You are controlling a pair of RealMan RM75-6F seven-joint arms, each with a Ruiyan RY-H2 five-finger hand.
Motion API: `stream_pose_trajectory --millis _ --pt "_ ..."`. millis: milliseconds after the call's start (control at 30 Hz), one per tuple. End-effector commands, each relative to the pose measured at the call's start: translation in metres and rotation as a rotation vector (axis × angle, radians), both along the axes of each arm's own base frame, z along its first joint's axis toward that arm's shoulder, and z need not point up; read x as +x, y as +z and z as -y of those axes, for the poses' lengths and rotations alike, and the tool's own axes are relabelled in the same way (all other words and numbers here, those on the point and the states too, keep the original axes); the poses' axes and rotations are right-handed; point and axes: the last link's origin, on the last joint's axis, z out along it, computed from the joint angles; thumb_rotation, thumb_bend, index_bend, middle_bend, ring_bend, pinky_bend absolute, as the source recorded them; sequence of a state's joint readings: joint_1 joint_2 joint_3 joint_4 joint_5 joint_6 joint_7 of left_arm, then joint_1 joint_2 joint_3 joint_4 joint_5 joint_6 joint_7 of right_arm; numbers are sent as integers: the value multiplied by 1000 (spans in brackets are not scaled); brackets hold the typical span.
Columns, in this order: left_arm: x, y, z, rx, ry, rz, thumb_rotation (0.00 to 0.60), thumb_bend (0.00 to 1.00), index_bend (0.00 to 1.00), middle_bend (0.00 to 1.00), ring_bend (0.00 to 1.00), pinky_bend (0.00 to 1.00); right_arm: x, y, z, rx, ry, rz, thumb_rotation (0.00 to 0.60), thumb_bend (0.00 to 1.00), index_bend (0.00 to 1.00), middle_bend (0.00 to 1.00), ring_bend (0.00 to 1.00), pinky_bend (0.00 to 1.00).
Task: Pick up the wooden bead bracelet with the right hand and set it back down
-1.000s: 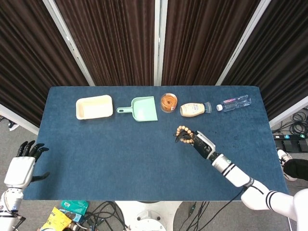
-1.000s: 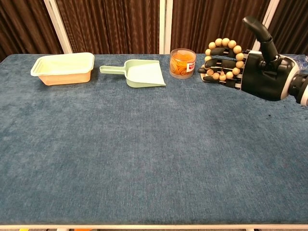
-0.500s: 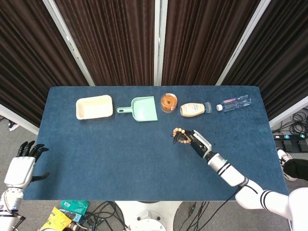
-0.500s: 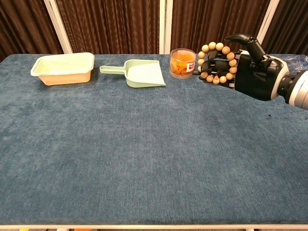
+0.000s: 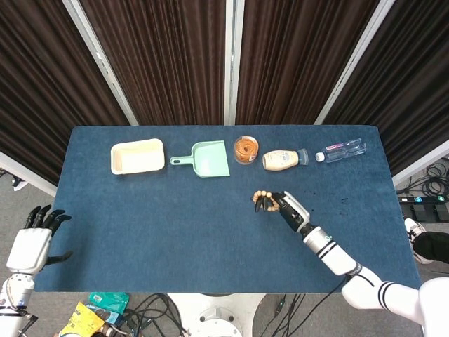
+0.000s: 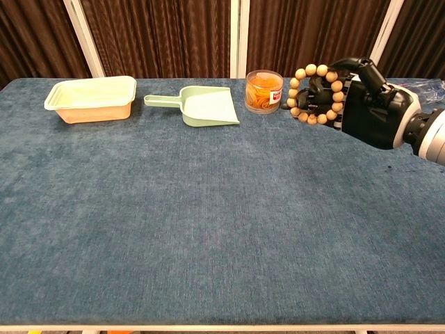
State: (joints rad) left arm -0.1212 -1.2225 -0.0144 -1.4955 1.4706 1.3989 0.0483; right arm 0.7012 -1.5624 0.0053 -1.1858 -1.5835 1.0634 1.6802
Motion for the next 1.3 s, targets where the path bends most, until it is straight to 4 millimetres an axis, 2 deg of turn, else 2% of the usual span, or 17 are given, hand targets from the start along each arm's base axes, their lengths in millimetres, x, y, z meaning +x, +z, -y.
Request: stream_pose_trajectory --millis 33,167,267,433,600,733,867,933,967,1000,1100,1133,1200,1300 --pt "0 0 0 1 -1 -1 600 0 271 183 43 49 -1 1 -1 -4 -1 1 159 630 661 541 246 31" --pt "1 0 0 1 -4 -1 600 0 271 183 43 49 -3 2 -1 -12 -7 5 176 712 661 544 247 31" --pt "2 0 -1 1 -8 -1 600 0 271 183 43 49 -3 3 0 -17 -7 9 190 834 657 545 247 31" --pt "3 0 0 0 -6 -2 600 0 271 183 43 48 -2 6 1 -19 2 21 204 996 546 542 247 30" --pt "3 0 -1 -2 -4 -3 600 0 271 183 43 48 1 7 3 -12 18 37 240 1000 411 486 230 31" --pt "2 0 0 -4 -5 -4 600 0 271 183 43 48 3 8 4 -9 30 49 255 1000 363 436 199 30" --pt "2 -1 0 -4 -4 -3 600 0 271 183 43 48 4 8 3 -2 57 46 258 1000 287 388 164 30" --pt "2 -1 0 -3 -4 -2 600 0 271 183 43 49 4 8 4 -1 63 46 238 1000 236 361 142 27" --pt "2 -1 0 -3 -4 -2 600 0 271 183 43 48 3 8 4 -2 66 45 223 993 225 356 138 26" --pt "2 0 0 -3 -4 -2 600 0 271 183 43 48 3 9 4 -1 67 44 200 940 210 350 134 24" --pt "2 -1 -1 -3 -4 -2 600 0 271 183 43 48 1 10 4 5 64 44 175 576 184 337 131 20" --pt "2 -1 -1 -4 -5 -2 600 0 271 183 43 48 0 10 4 5 62 45 173 486 182 336 130 20" --pt "2 -1 -1 -5 -6 -2 600 0 271 183 43 48 -3 12 3 4 65 30 168 414 180 332 130 20" --pt "1 -1 -1 -2 -6 0 600 0 271 183 43 48 -12 16 3 -22 100 -66 161 394 174 322 130 20"
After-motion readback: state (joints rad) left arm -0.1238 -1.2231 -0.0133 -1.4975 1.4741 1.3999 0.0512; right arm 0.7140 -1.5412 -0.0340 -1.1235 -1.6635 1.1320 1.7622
